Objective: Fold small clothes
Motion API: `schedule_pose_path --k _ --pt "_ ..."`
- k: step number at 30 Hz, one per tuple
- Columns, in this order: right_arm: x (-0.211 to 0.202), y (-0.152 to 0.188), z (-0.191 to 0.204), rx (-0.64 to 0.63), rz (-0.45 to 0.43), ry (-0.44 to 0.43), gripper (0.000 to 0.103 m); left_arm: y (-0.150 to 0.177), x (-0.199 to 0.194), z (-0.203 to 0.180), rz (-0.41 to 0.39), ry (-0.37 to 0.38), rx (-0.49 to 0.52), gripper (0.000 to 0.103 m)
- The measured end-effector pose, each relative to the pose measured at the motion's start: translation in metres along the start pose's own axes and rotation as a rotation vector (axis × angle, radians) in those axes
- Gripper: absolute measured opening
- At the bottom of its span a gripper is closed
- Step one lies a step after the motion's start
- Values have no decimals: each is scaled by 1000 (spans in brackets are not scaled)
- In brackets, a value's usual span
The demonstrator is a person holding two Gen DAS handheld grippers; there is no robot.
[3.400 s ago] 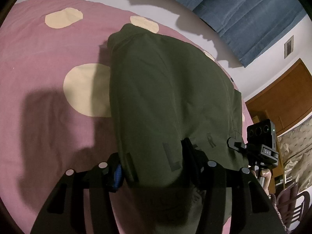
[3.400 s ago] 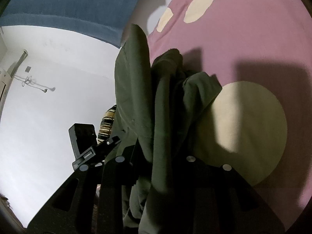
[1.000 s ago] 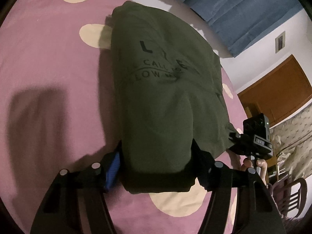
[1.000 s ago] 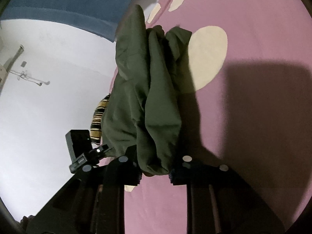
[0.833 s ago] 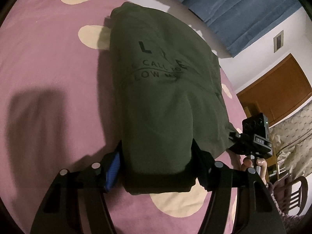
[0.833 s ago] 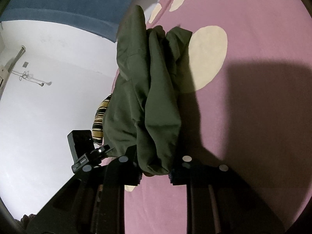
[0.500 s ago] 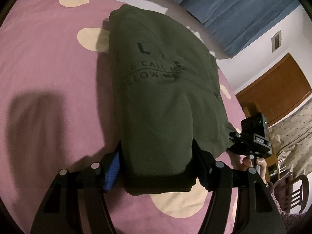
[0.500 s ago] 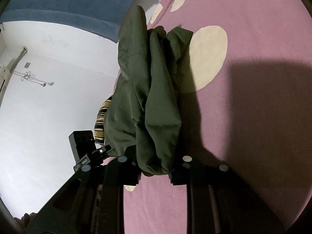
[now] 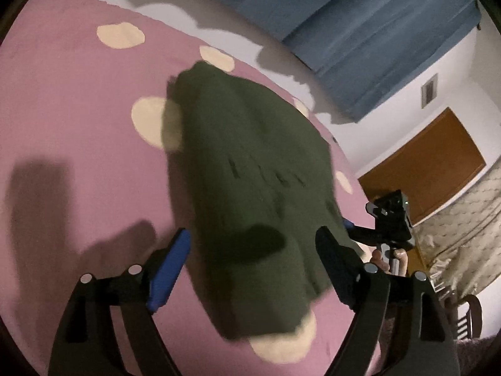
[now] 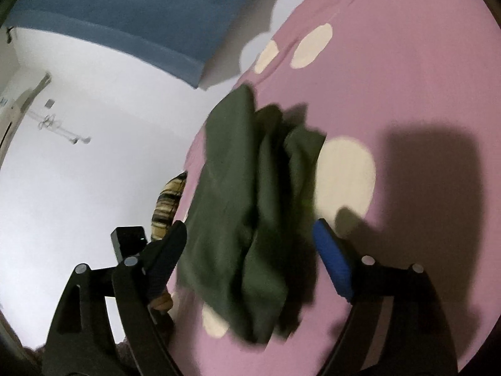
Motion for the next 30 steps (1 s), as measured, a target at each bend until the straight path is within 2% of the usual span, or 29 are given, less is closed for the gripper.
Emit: schedule_pose_path --k 6,9,10,13,18,20,21,23,30 --pt "42 -60 -26 44 0 32 83 -56 49 5 7 -107 64 81" --pt "55 -77 -36 68 -8 40 83 -77 70 13 20 -137 41 81" --pt "61 -81 -41 81 -7 53 80 -80 78 17 34 -149 28 81" --pt "68 -83 -50 75 24 98 60 -77 95 25 78 -168 23 83" --pt "69 -82 -60 84 49 125 41 -71 101 31 100 -143 -7 86" --pt "68 -81 -64 108 46 119 26 -71 100 26 88 -162 17 87" --pt "67 -81 -66 118 42 116 23 -70 100 26 82 -170 28 87" --pt "66 -80 -74 141 32 126 6 -70 100 25 79 -180 36 87" --pt "64 -80 -69 129 10 102 6 -69 99 24 72 -179 31 88"
Point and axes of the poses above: each gripper's, at about its wrist camera, not at the fingertips, and x roughly the way its jaws point, z to its left, y to its underside, the point moved 6 cm from there along x, roughly the way its jaws point, and after that the axes turned 15 degrees about -y, right-handed, at the moved point
